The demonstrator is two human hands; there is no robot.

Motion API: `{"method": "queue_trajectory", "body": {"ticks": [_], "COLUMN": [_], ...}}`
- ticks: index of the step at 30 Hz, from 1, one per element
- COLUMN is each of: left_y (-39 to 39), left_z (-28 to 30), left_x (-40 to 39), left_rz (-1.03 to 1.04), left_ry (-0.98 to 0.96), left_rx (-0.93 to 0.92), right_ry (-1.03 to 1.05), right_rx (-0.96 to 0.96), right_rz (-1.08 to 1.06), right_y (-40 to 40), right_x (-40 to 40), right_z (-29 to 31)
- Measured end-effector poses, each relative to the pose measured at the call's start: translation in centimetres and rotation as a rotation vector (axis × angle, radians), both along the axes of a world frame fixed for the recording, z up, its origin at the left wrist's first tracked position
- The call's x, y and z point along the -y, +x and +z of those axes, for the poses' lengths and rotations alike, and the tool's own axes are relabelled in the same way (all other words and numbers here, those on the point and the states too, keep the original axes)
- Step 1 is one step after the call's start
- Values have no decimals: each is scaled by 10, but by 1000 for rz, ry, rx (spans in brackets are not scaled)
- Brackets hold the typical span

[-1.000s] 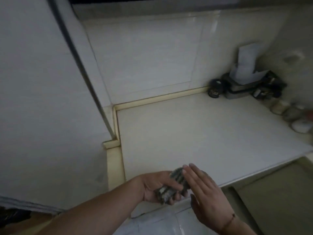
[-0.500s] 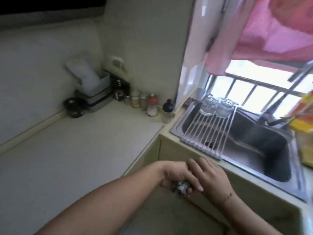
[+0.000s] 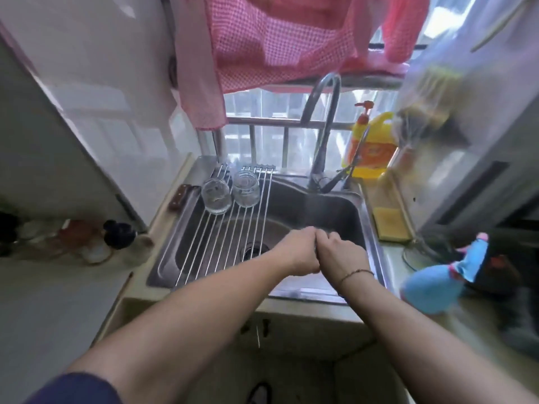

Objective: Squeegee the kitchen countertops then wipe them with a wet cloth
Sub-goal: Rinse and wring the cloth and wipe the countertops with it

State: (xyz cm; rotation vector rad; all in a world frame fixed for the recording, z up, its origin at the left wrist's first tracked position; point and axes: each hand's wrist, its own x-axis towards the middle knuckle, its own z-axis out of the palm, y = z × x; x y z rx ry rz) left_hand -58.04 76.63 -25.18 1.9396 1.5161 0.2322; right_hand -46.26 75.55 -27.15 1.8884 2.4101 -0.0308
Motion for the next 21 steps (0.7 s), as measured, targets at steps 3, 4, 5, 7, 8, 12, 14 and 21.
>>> {"method": "queue_trajectory", "body": {"ticks": [3, 4, 5, 7, 8, 12, 14, 21], "left_y": [6, 6, 5, 0, -2, -13, -17, -23], "left_z": [-14, -19, -24, -36, -42, -66, -75, -91], "left_x": [-33, -44, -56, -84, -97, -133, -144, -151], "left_rz": [-41, -69, -102, -163, -196, -364, -413, -521], "left_ry": [122, 167, 217, 338, 398, 531, 595, 698], "left_rx": [-201, -278, -341, -427, -462, -513, -458, -242], "right_ry": [-107, -158, -222, -346, -400, -645, -867, -1250], "right_rx": [-30, -46, -56, -84, -108, -297, -436, -711], "right_rz": [-76, -101, -125, -126, -98, -102, -236, -340], "right_y": [1, -1, -4, -10, -13, -16, -13, 8], "right_x": [-31, -42, -54, -80, -94, -133, -145, -154], "right_z": [-9, -10, -11, -14, -15, -18, -18, -28]}}
